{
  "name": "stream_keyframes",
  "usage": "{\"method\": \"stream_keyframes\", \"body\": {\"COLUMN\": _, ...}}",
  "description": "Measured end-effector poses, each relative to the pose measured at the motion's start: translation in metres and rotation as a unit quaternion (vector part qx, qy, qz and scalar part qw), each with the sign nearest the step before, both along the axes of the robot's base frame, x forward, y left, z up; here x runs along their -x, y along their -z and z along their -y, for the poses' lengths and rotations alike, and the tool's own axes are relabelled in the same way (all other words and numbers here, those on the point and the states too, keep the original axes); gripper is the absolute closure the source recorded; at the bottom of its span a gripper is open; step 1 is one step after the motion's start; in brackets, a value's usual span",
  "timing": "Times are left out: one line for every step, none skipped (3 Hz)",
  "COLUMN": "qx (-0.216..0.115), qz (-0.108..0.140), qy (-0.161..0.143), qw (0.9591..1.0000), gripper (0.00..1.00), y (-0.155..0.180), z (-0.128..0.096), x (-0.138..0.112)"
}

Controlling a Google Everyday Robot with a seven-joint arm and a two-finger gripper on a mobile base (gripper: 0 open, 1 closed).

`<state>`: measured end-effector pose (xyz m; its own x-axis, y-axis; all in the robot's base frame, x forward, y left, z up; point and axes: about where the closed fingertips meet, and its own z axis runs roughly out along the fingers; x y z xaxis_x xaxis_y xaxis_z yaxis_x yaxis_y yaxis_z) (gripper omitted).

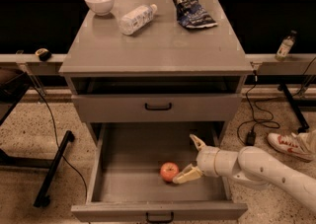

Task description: Pick apple from middle drawer and place on counter

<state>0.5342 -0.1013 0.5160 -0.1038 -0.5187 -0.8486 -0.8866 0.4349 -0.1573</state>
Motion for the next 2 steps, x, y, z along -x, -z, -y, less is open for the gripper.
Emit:
{"method": "stream_keyframes", "body": {"qx": -0.011, "qz": -0.003, "qy": 0.0, "qw": 0.9999, "gripper": 0.0, "y": 0.007, "z": 0.0, "x": -0.005}}
{"method": "stream_keyframes", "body": {"qx": -0.004, "qz": -0.009, "qy": -0.015, "qw": 0.9998, "gripper": 0.0, "y": 0.034, "z": -0.005, "x": -0.011}}
